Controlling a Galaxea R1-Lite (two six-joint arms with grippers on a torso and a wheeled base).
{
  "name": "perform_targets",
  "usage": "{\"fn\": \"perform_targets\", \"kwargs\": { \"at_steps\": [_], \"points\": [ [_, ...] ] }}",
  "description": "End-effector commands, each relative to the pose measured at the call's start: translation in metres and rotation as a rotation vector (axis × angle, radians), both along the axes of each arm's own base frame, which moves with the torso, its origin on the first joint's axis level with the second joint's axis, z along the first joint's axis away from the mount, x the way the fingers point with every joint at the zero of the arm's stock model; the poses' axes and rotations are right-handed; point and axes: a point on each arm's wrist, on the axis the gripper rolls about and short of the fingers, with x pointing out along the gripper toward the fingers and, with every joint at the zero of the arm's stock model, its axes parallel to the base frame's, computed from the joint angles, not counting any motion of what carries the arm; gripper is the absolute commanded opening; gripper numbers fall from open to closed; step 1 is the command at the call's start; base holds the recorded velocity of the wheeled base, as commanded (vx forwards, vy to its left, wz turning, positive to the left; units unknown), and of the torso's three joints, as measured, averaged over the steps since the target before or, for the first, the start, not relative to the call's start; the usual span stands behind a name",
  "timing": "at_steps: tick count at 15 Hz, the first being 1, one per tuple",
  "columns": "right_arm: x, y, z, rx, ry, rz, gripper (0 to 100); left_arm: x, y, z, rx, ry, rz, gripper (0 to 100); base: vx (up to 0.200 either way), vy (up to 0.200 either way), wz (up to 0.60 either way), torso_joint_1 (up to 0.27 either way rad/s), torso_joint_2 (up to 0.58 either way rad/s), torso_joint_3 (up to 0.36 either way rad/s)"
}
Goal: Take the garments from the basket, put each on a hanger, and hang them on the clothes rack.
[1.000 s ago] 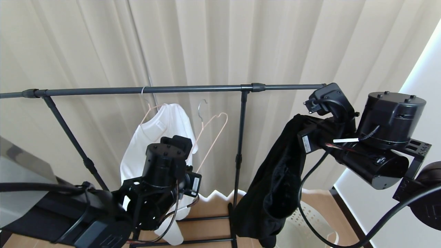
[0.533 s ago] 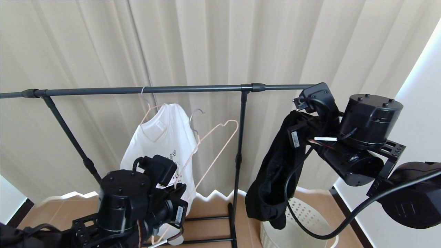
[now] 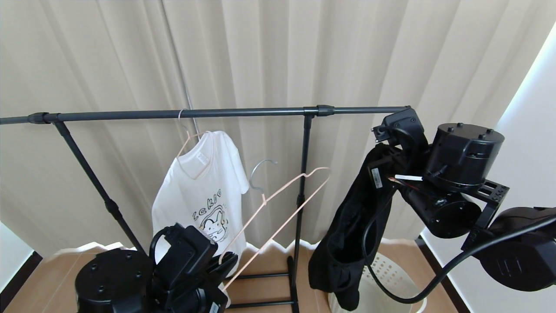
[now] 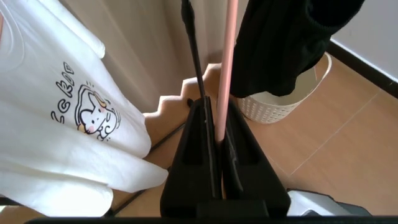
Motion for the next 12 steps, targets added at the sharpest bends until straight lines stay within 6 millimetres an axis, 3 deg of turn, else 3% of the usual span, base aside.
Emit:
{"fn": "perform_targets", "kwargs": {
  "at_steps": [1, 5, 12],
  "points": [
    [0.003, 0.001, 0.003, 0.005, -0.011, -0.018, 0, -0.004, 0.0, 0.003, -0.007, -0.013, -0.017, 0, 0.0, 0.0, 0.0, 0.0, 0.0, 0.0],
    [0.011, -0.002, 0.008, 0.013, -0.03, -0.088, 0, -0.011, -0.004, 0.001, -0.001, -0.004, -0.054, 0, 0.0, 0.0, 0.0, 0.0, 0.0, 0.0],
    [0.023, -0.001, -0.001, -0.001, -0.018, -0.168, 0, -0.014, -0.007, 0.002, -0.01, -0.004, -0.076, 0, 0.0, 0.0, 0.0, 0.0, 0.0, 0.0]
  ]
}}
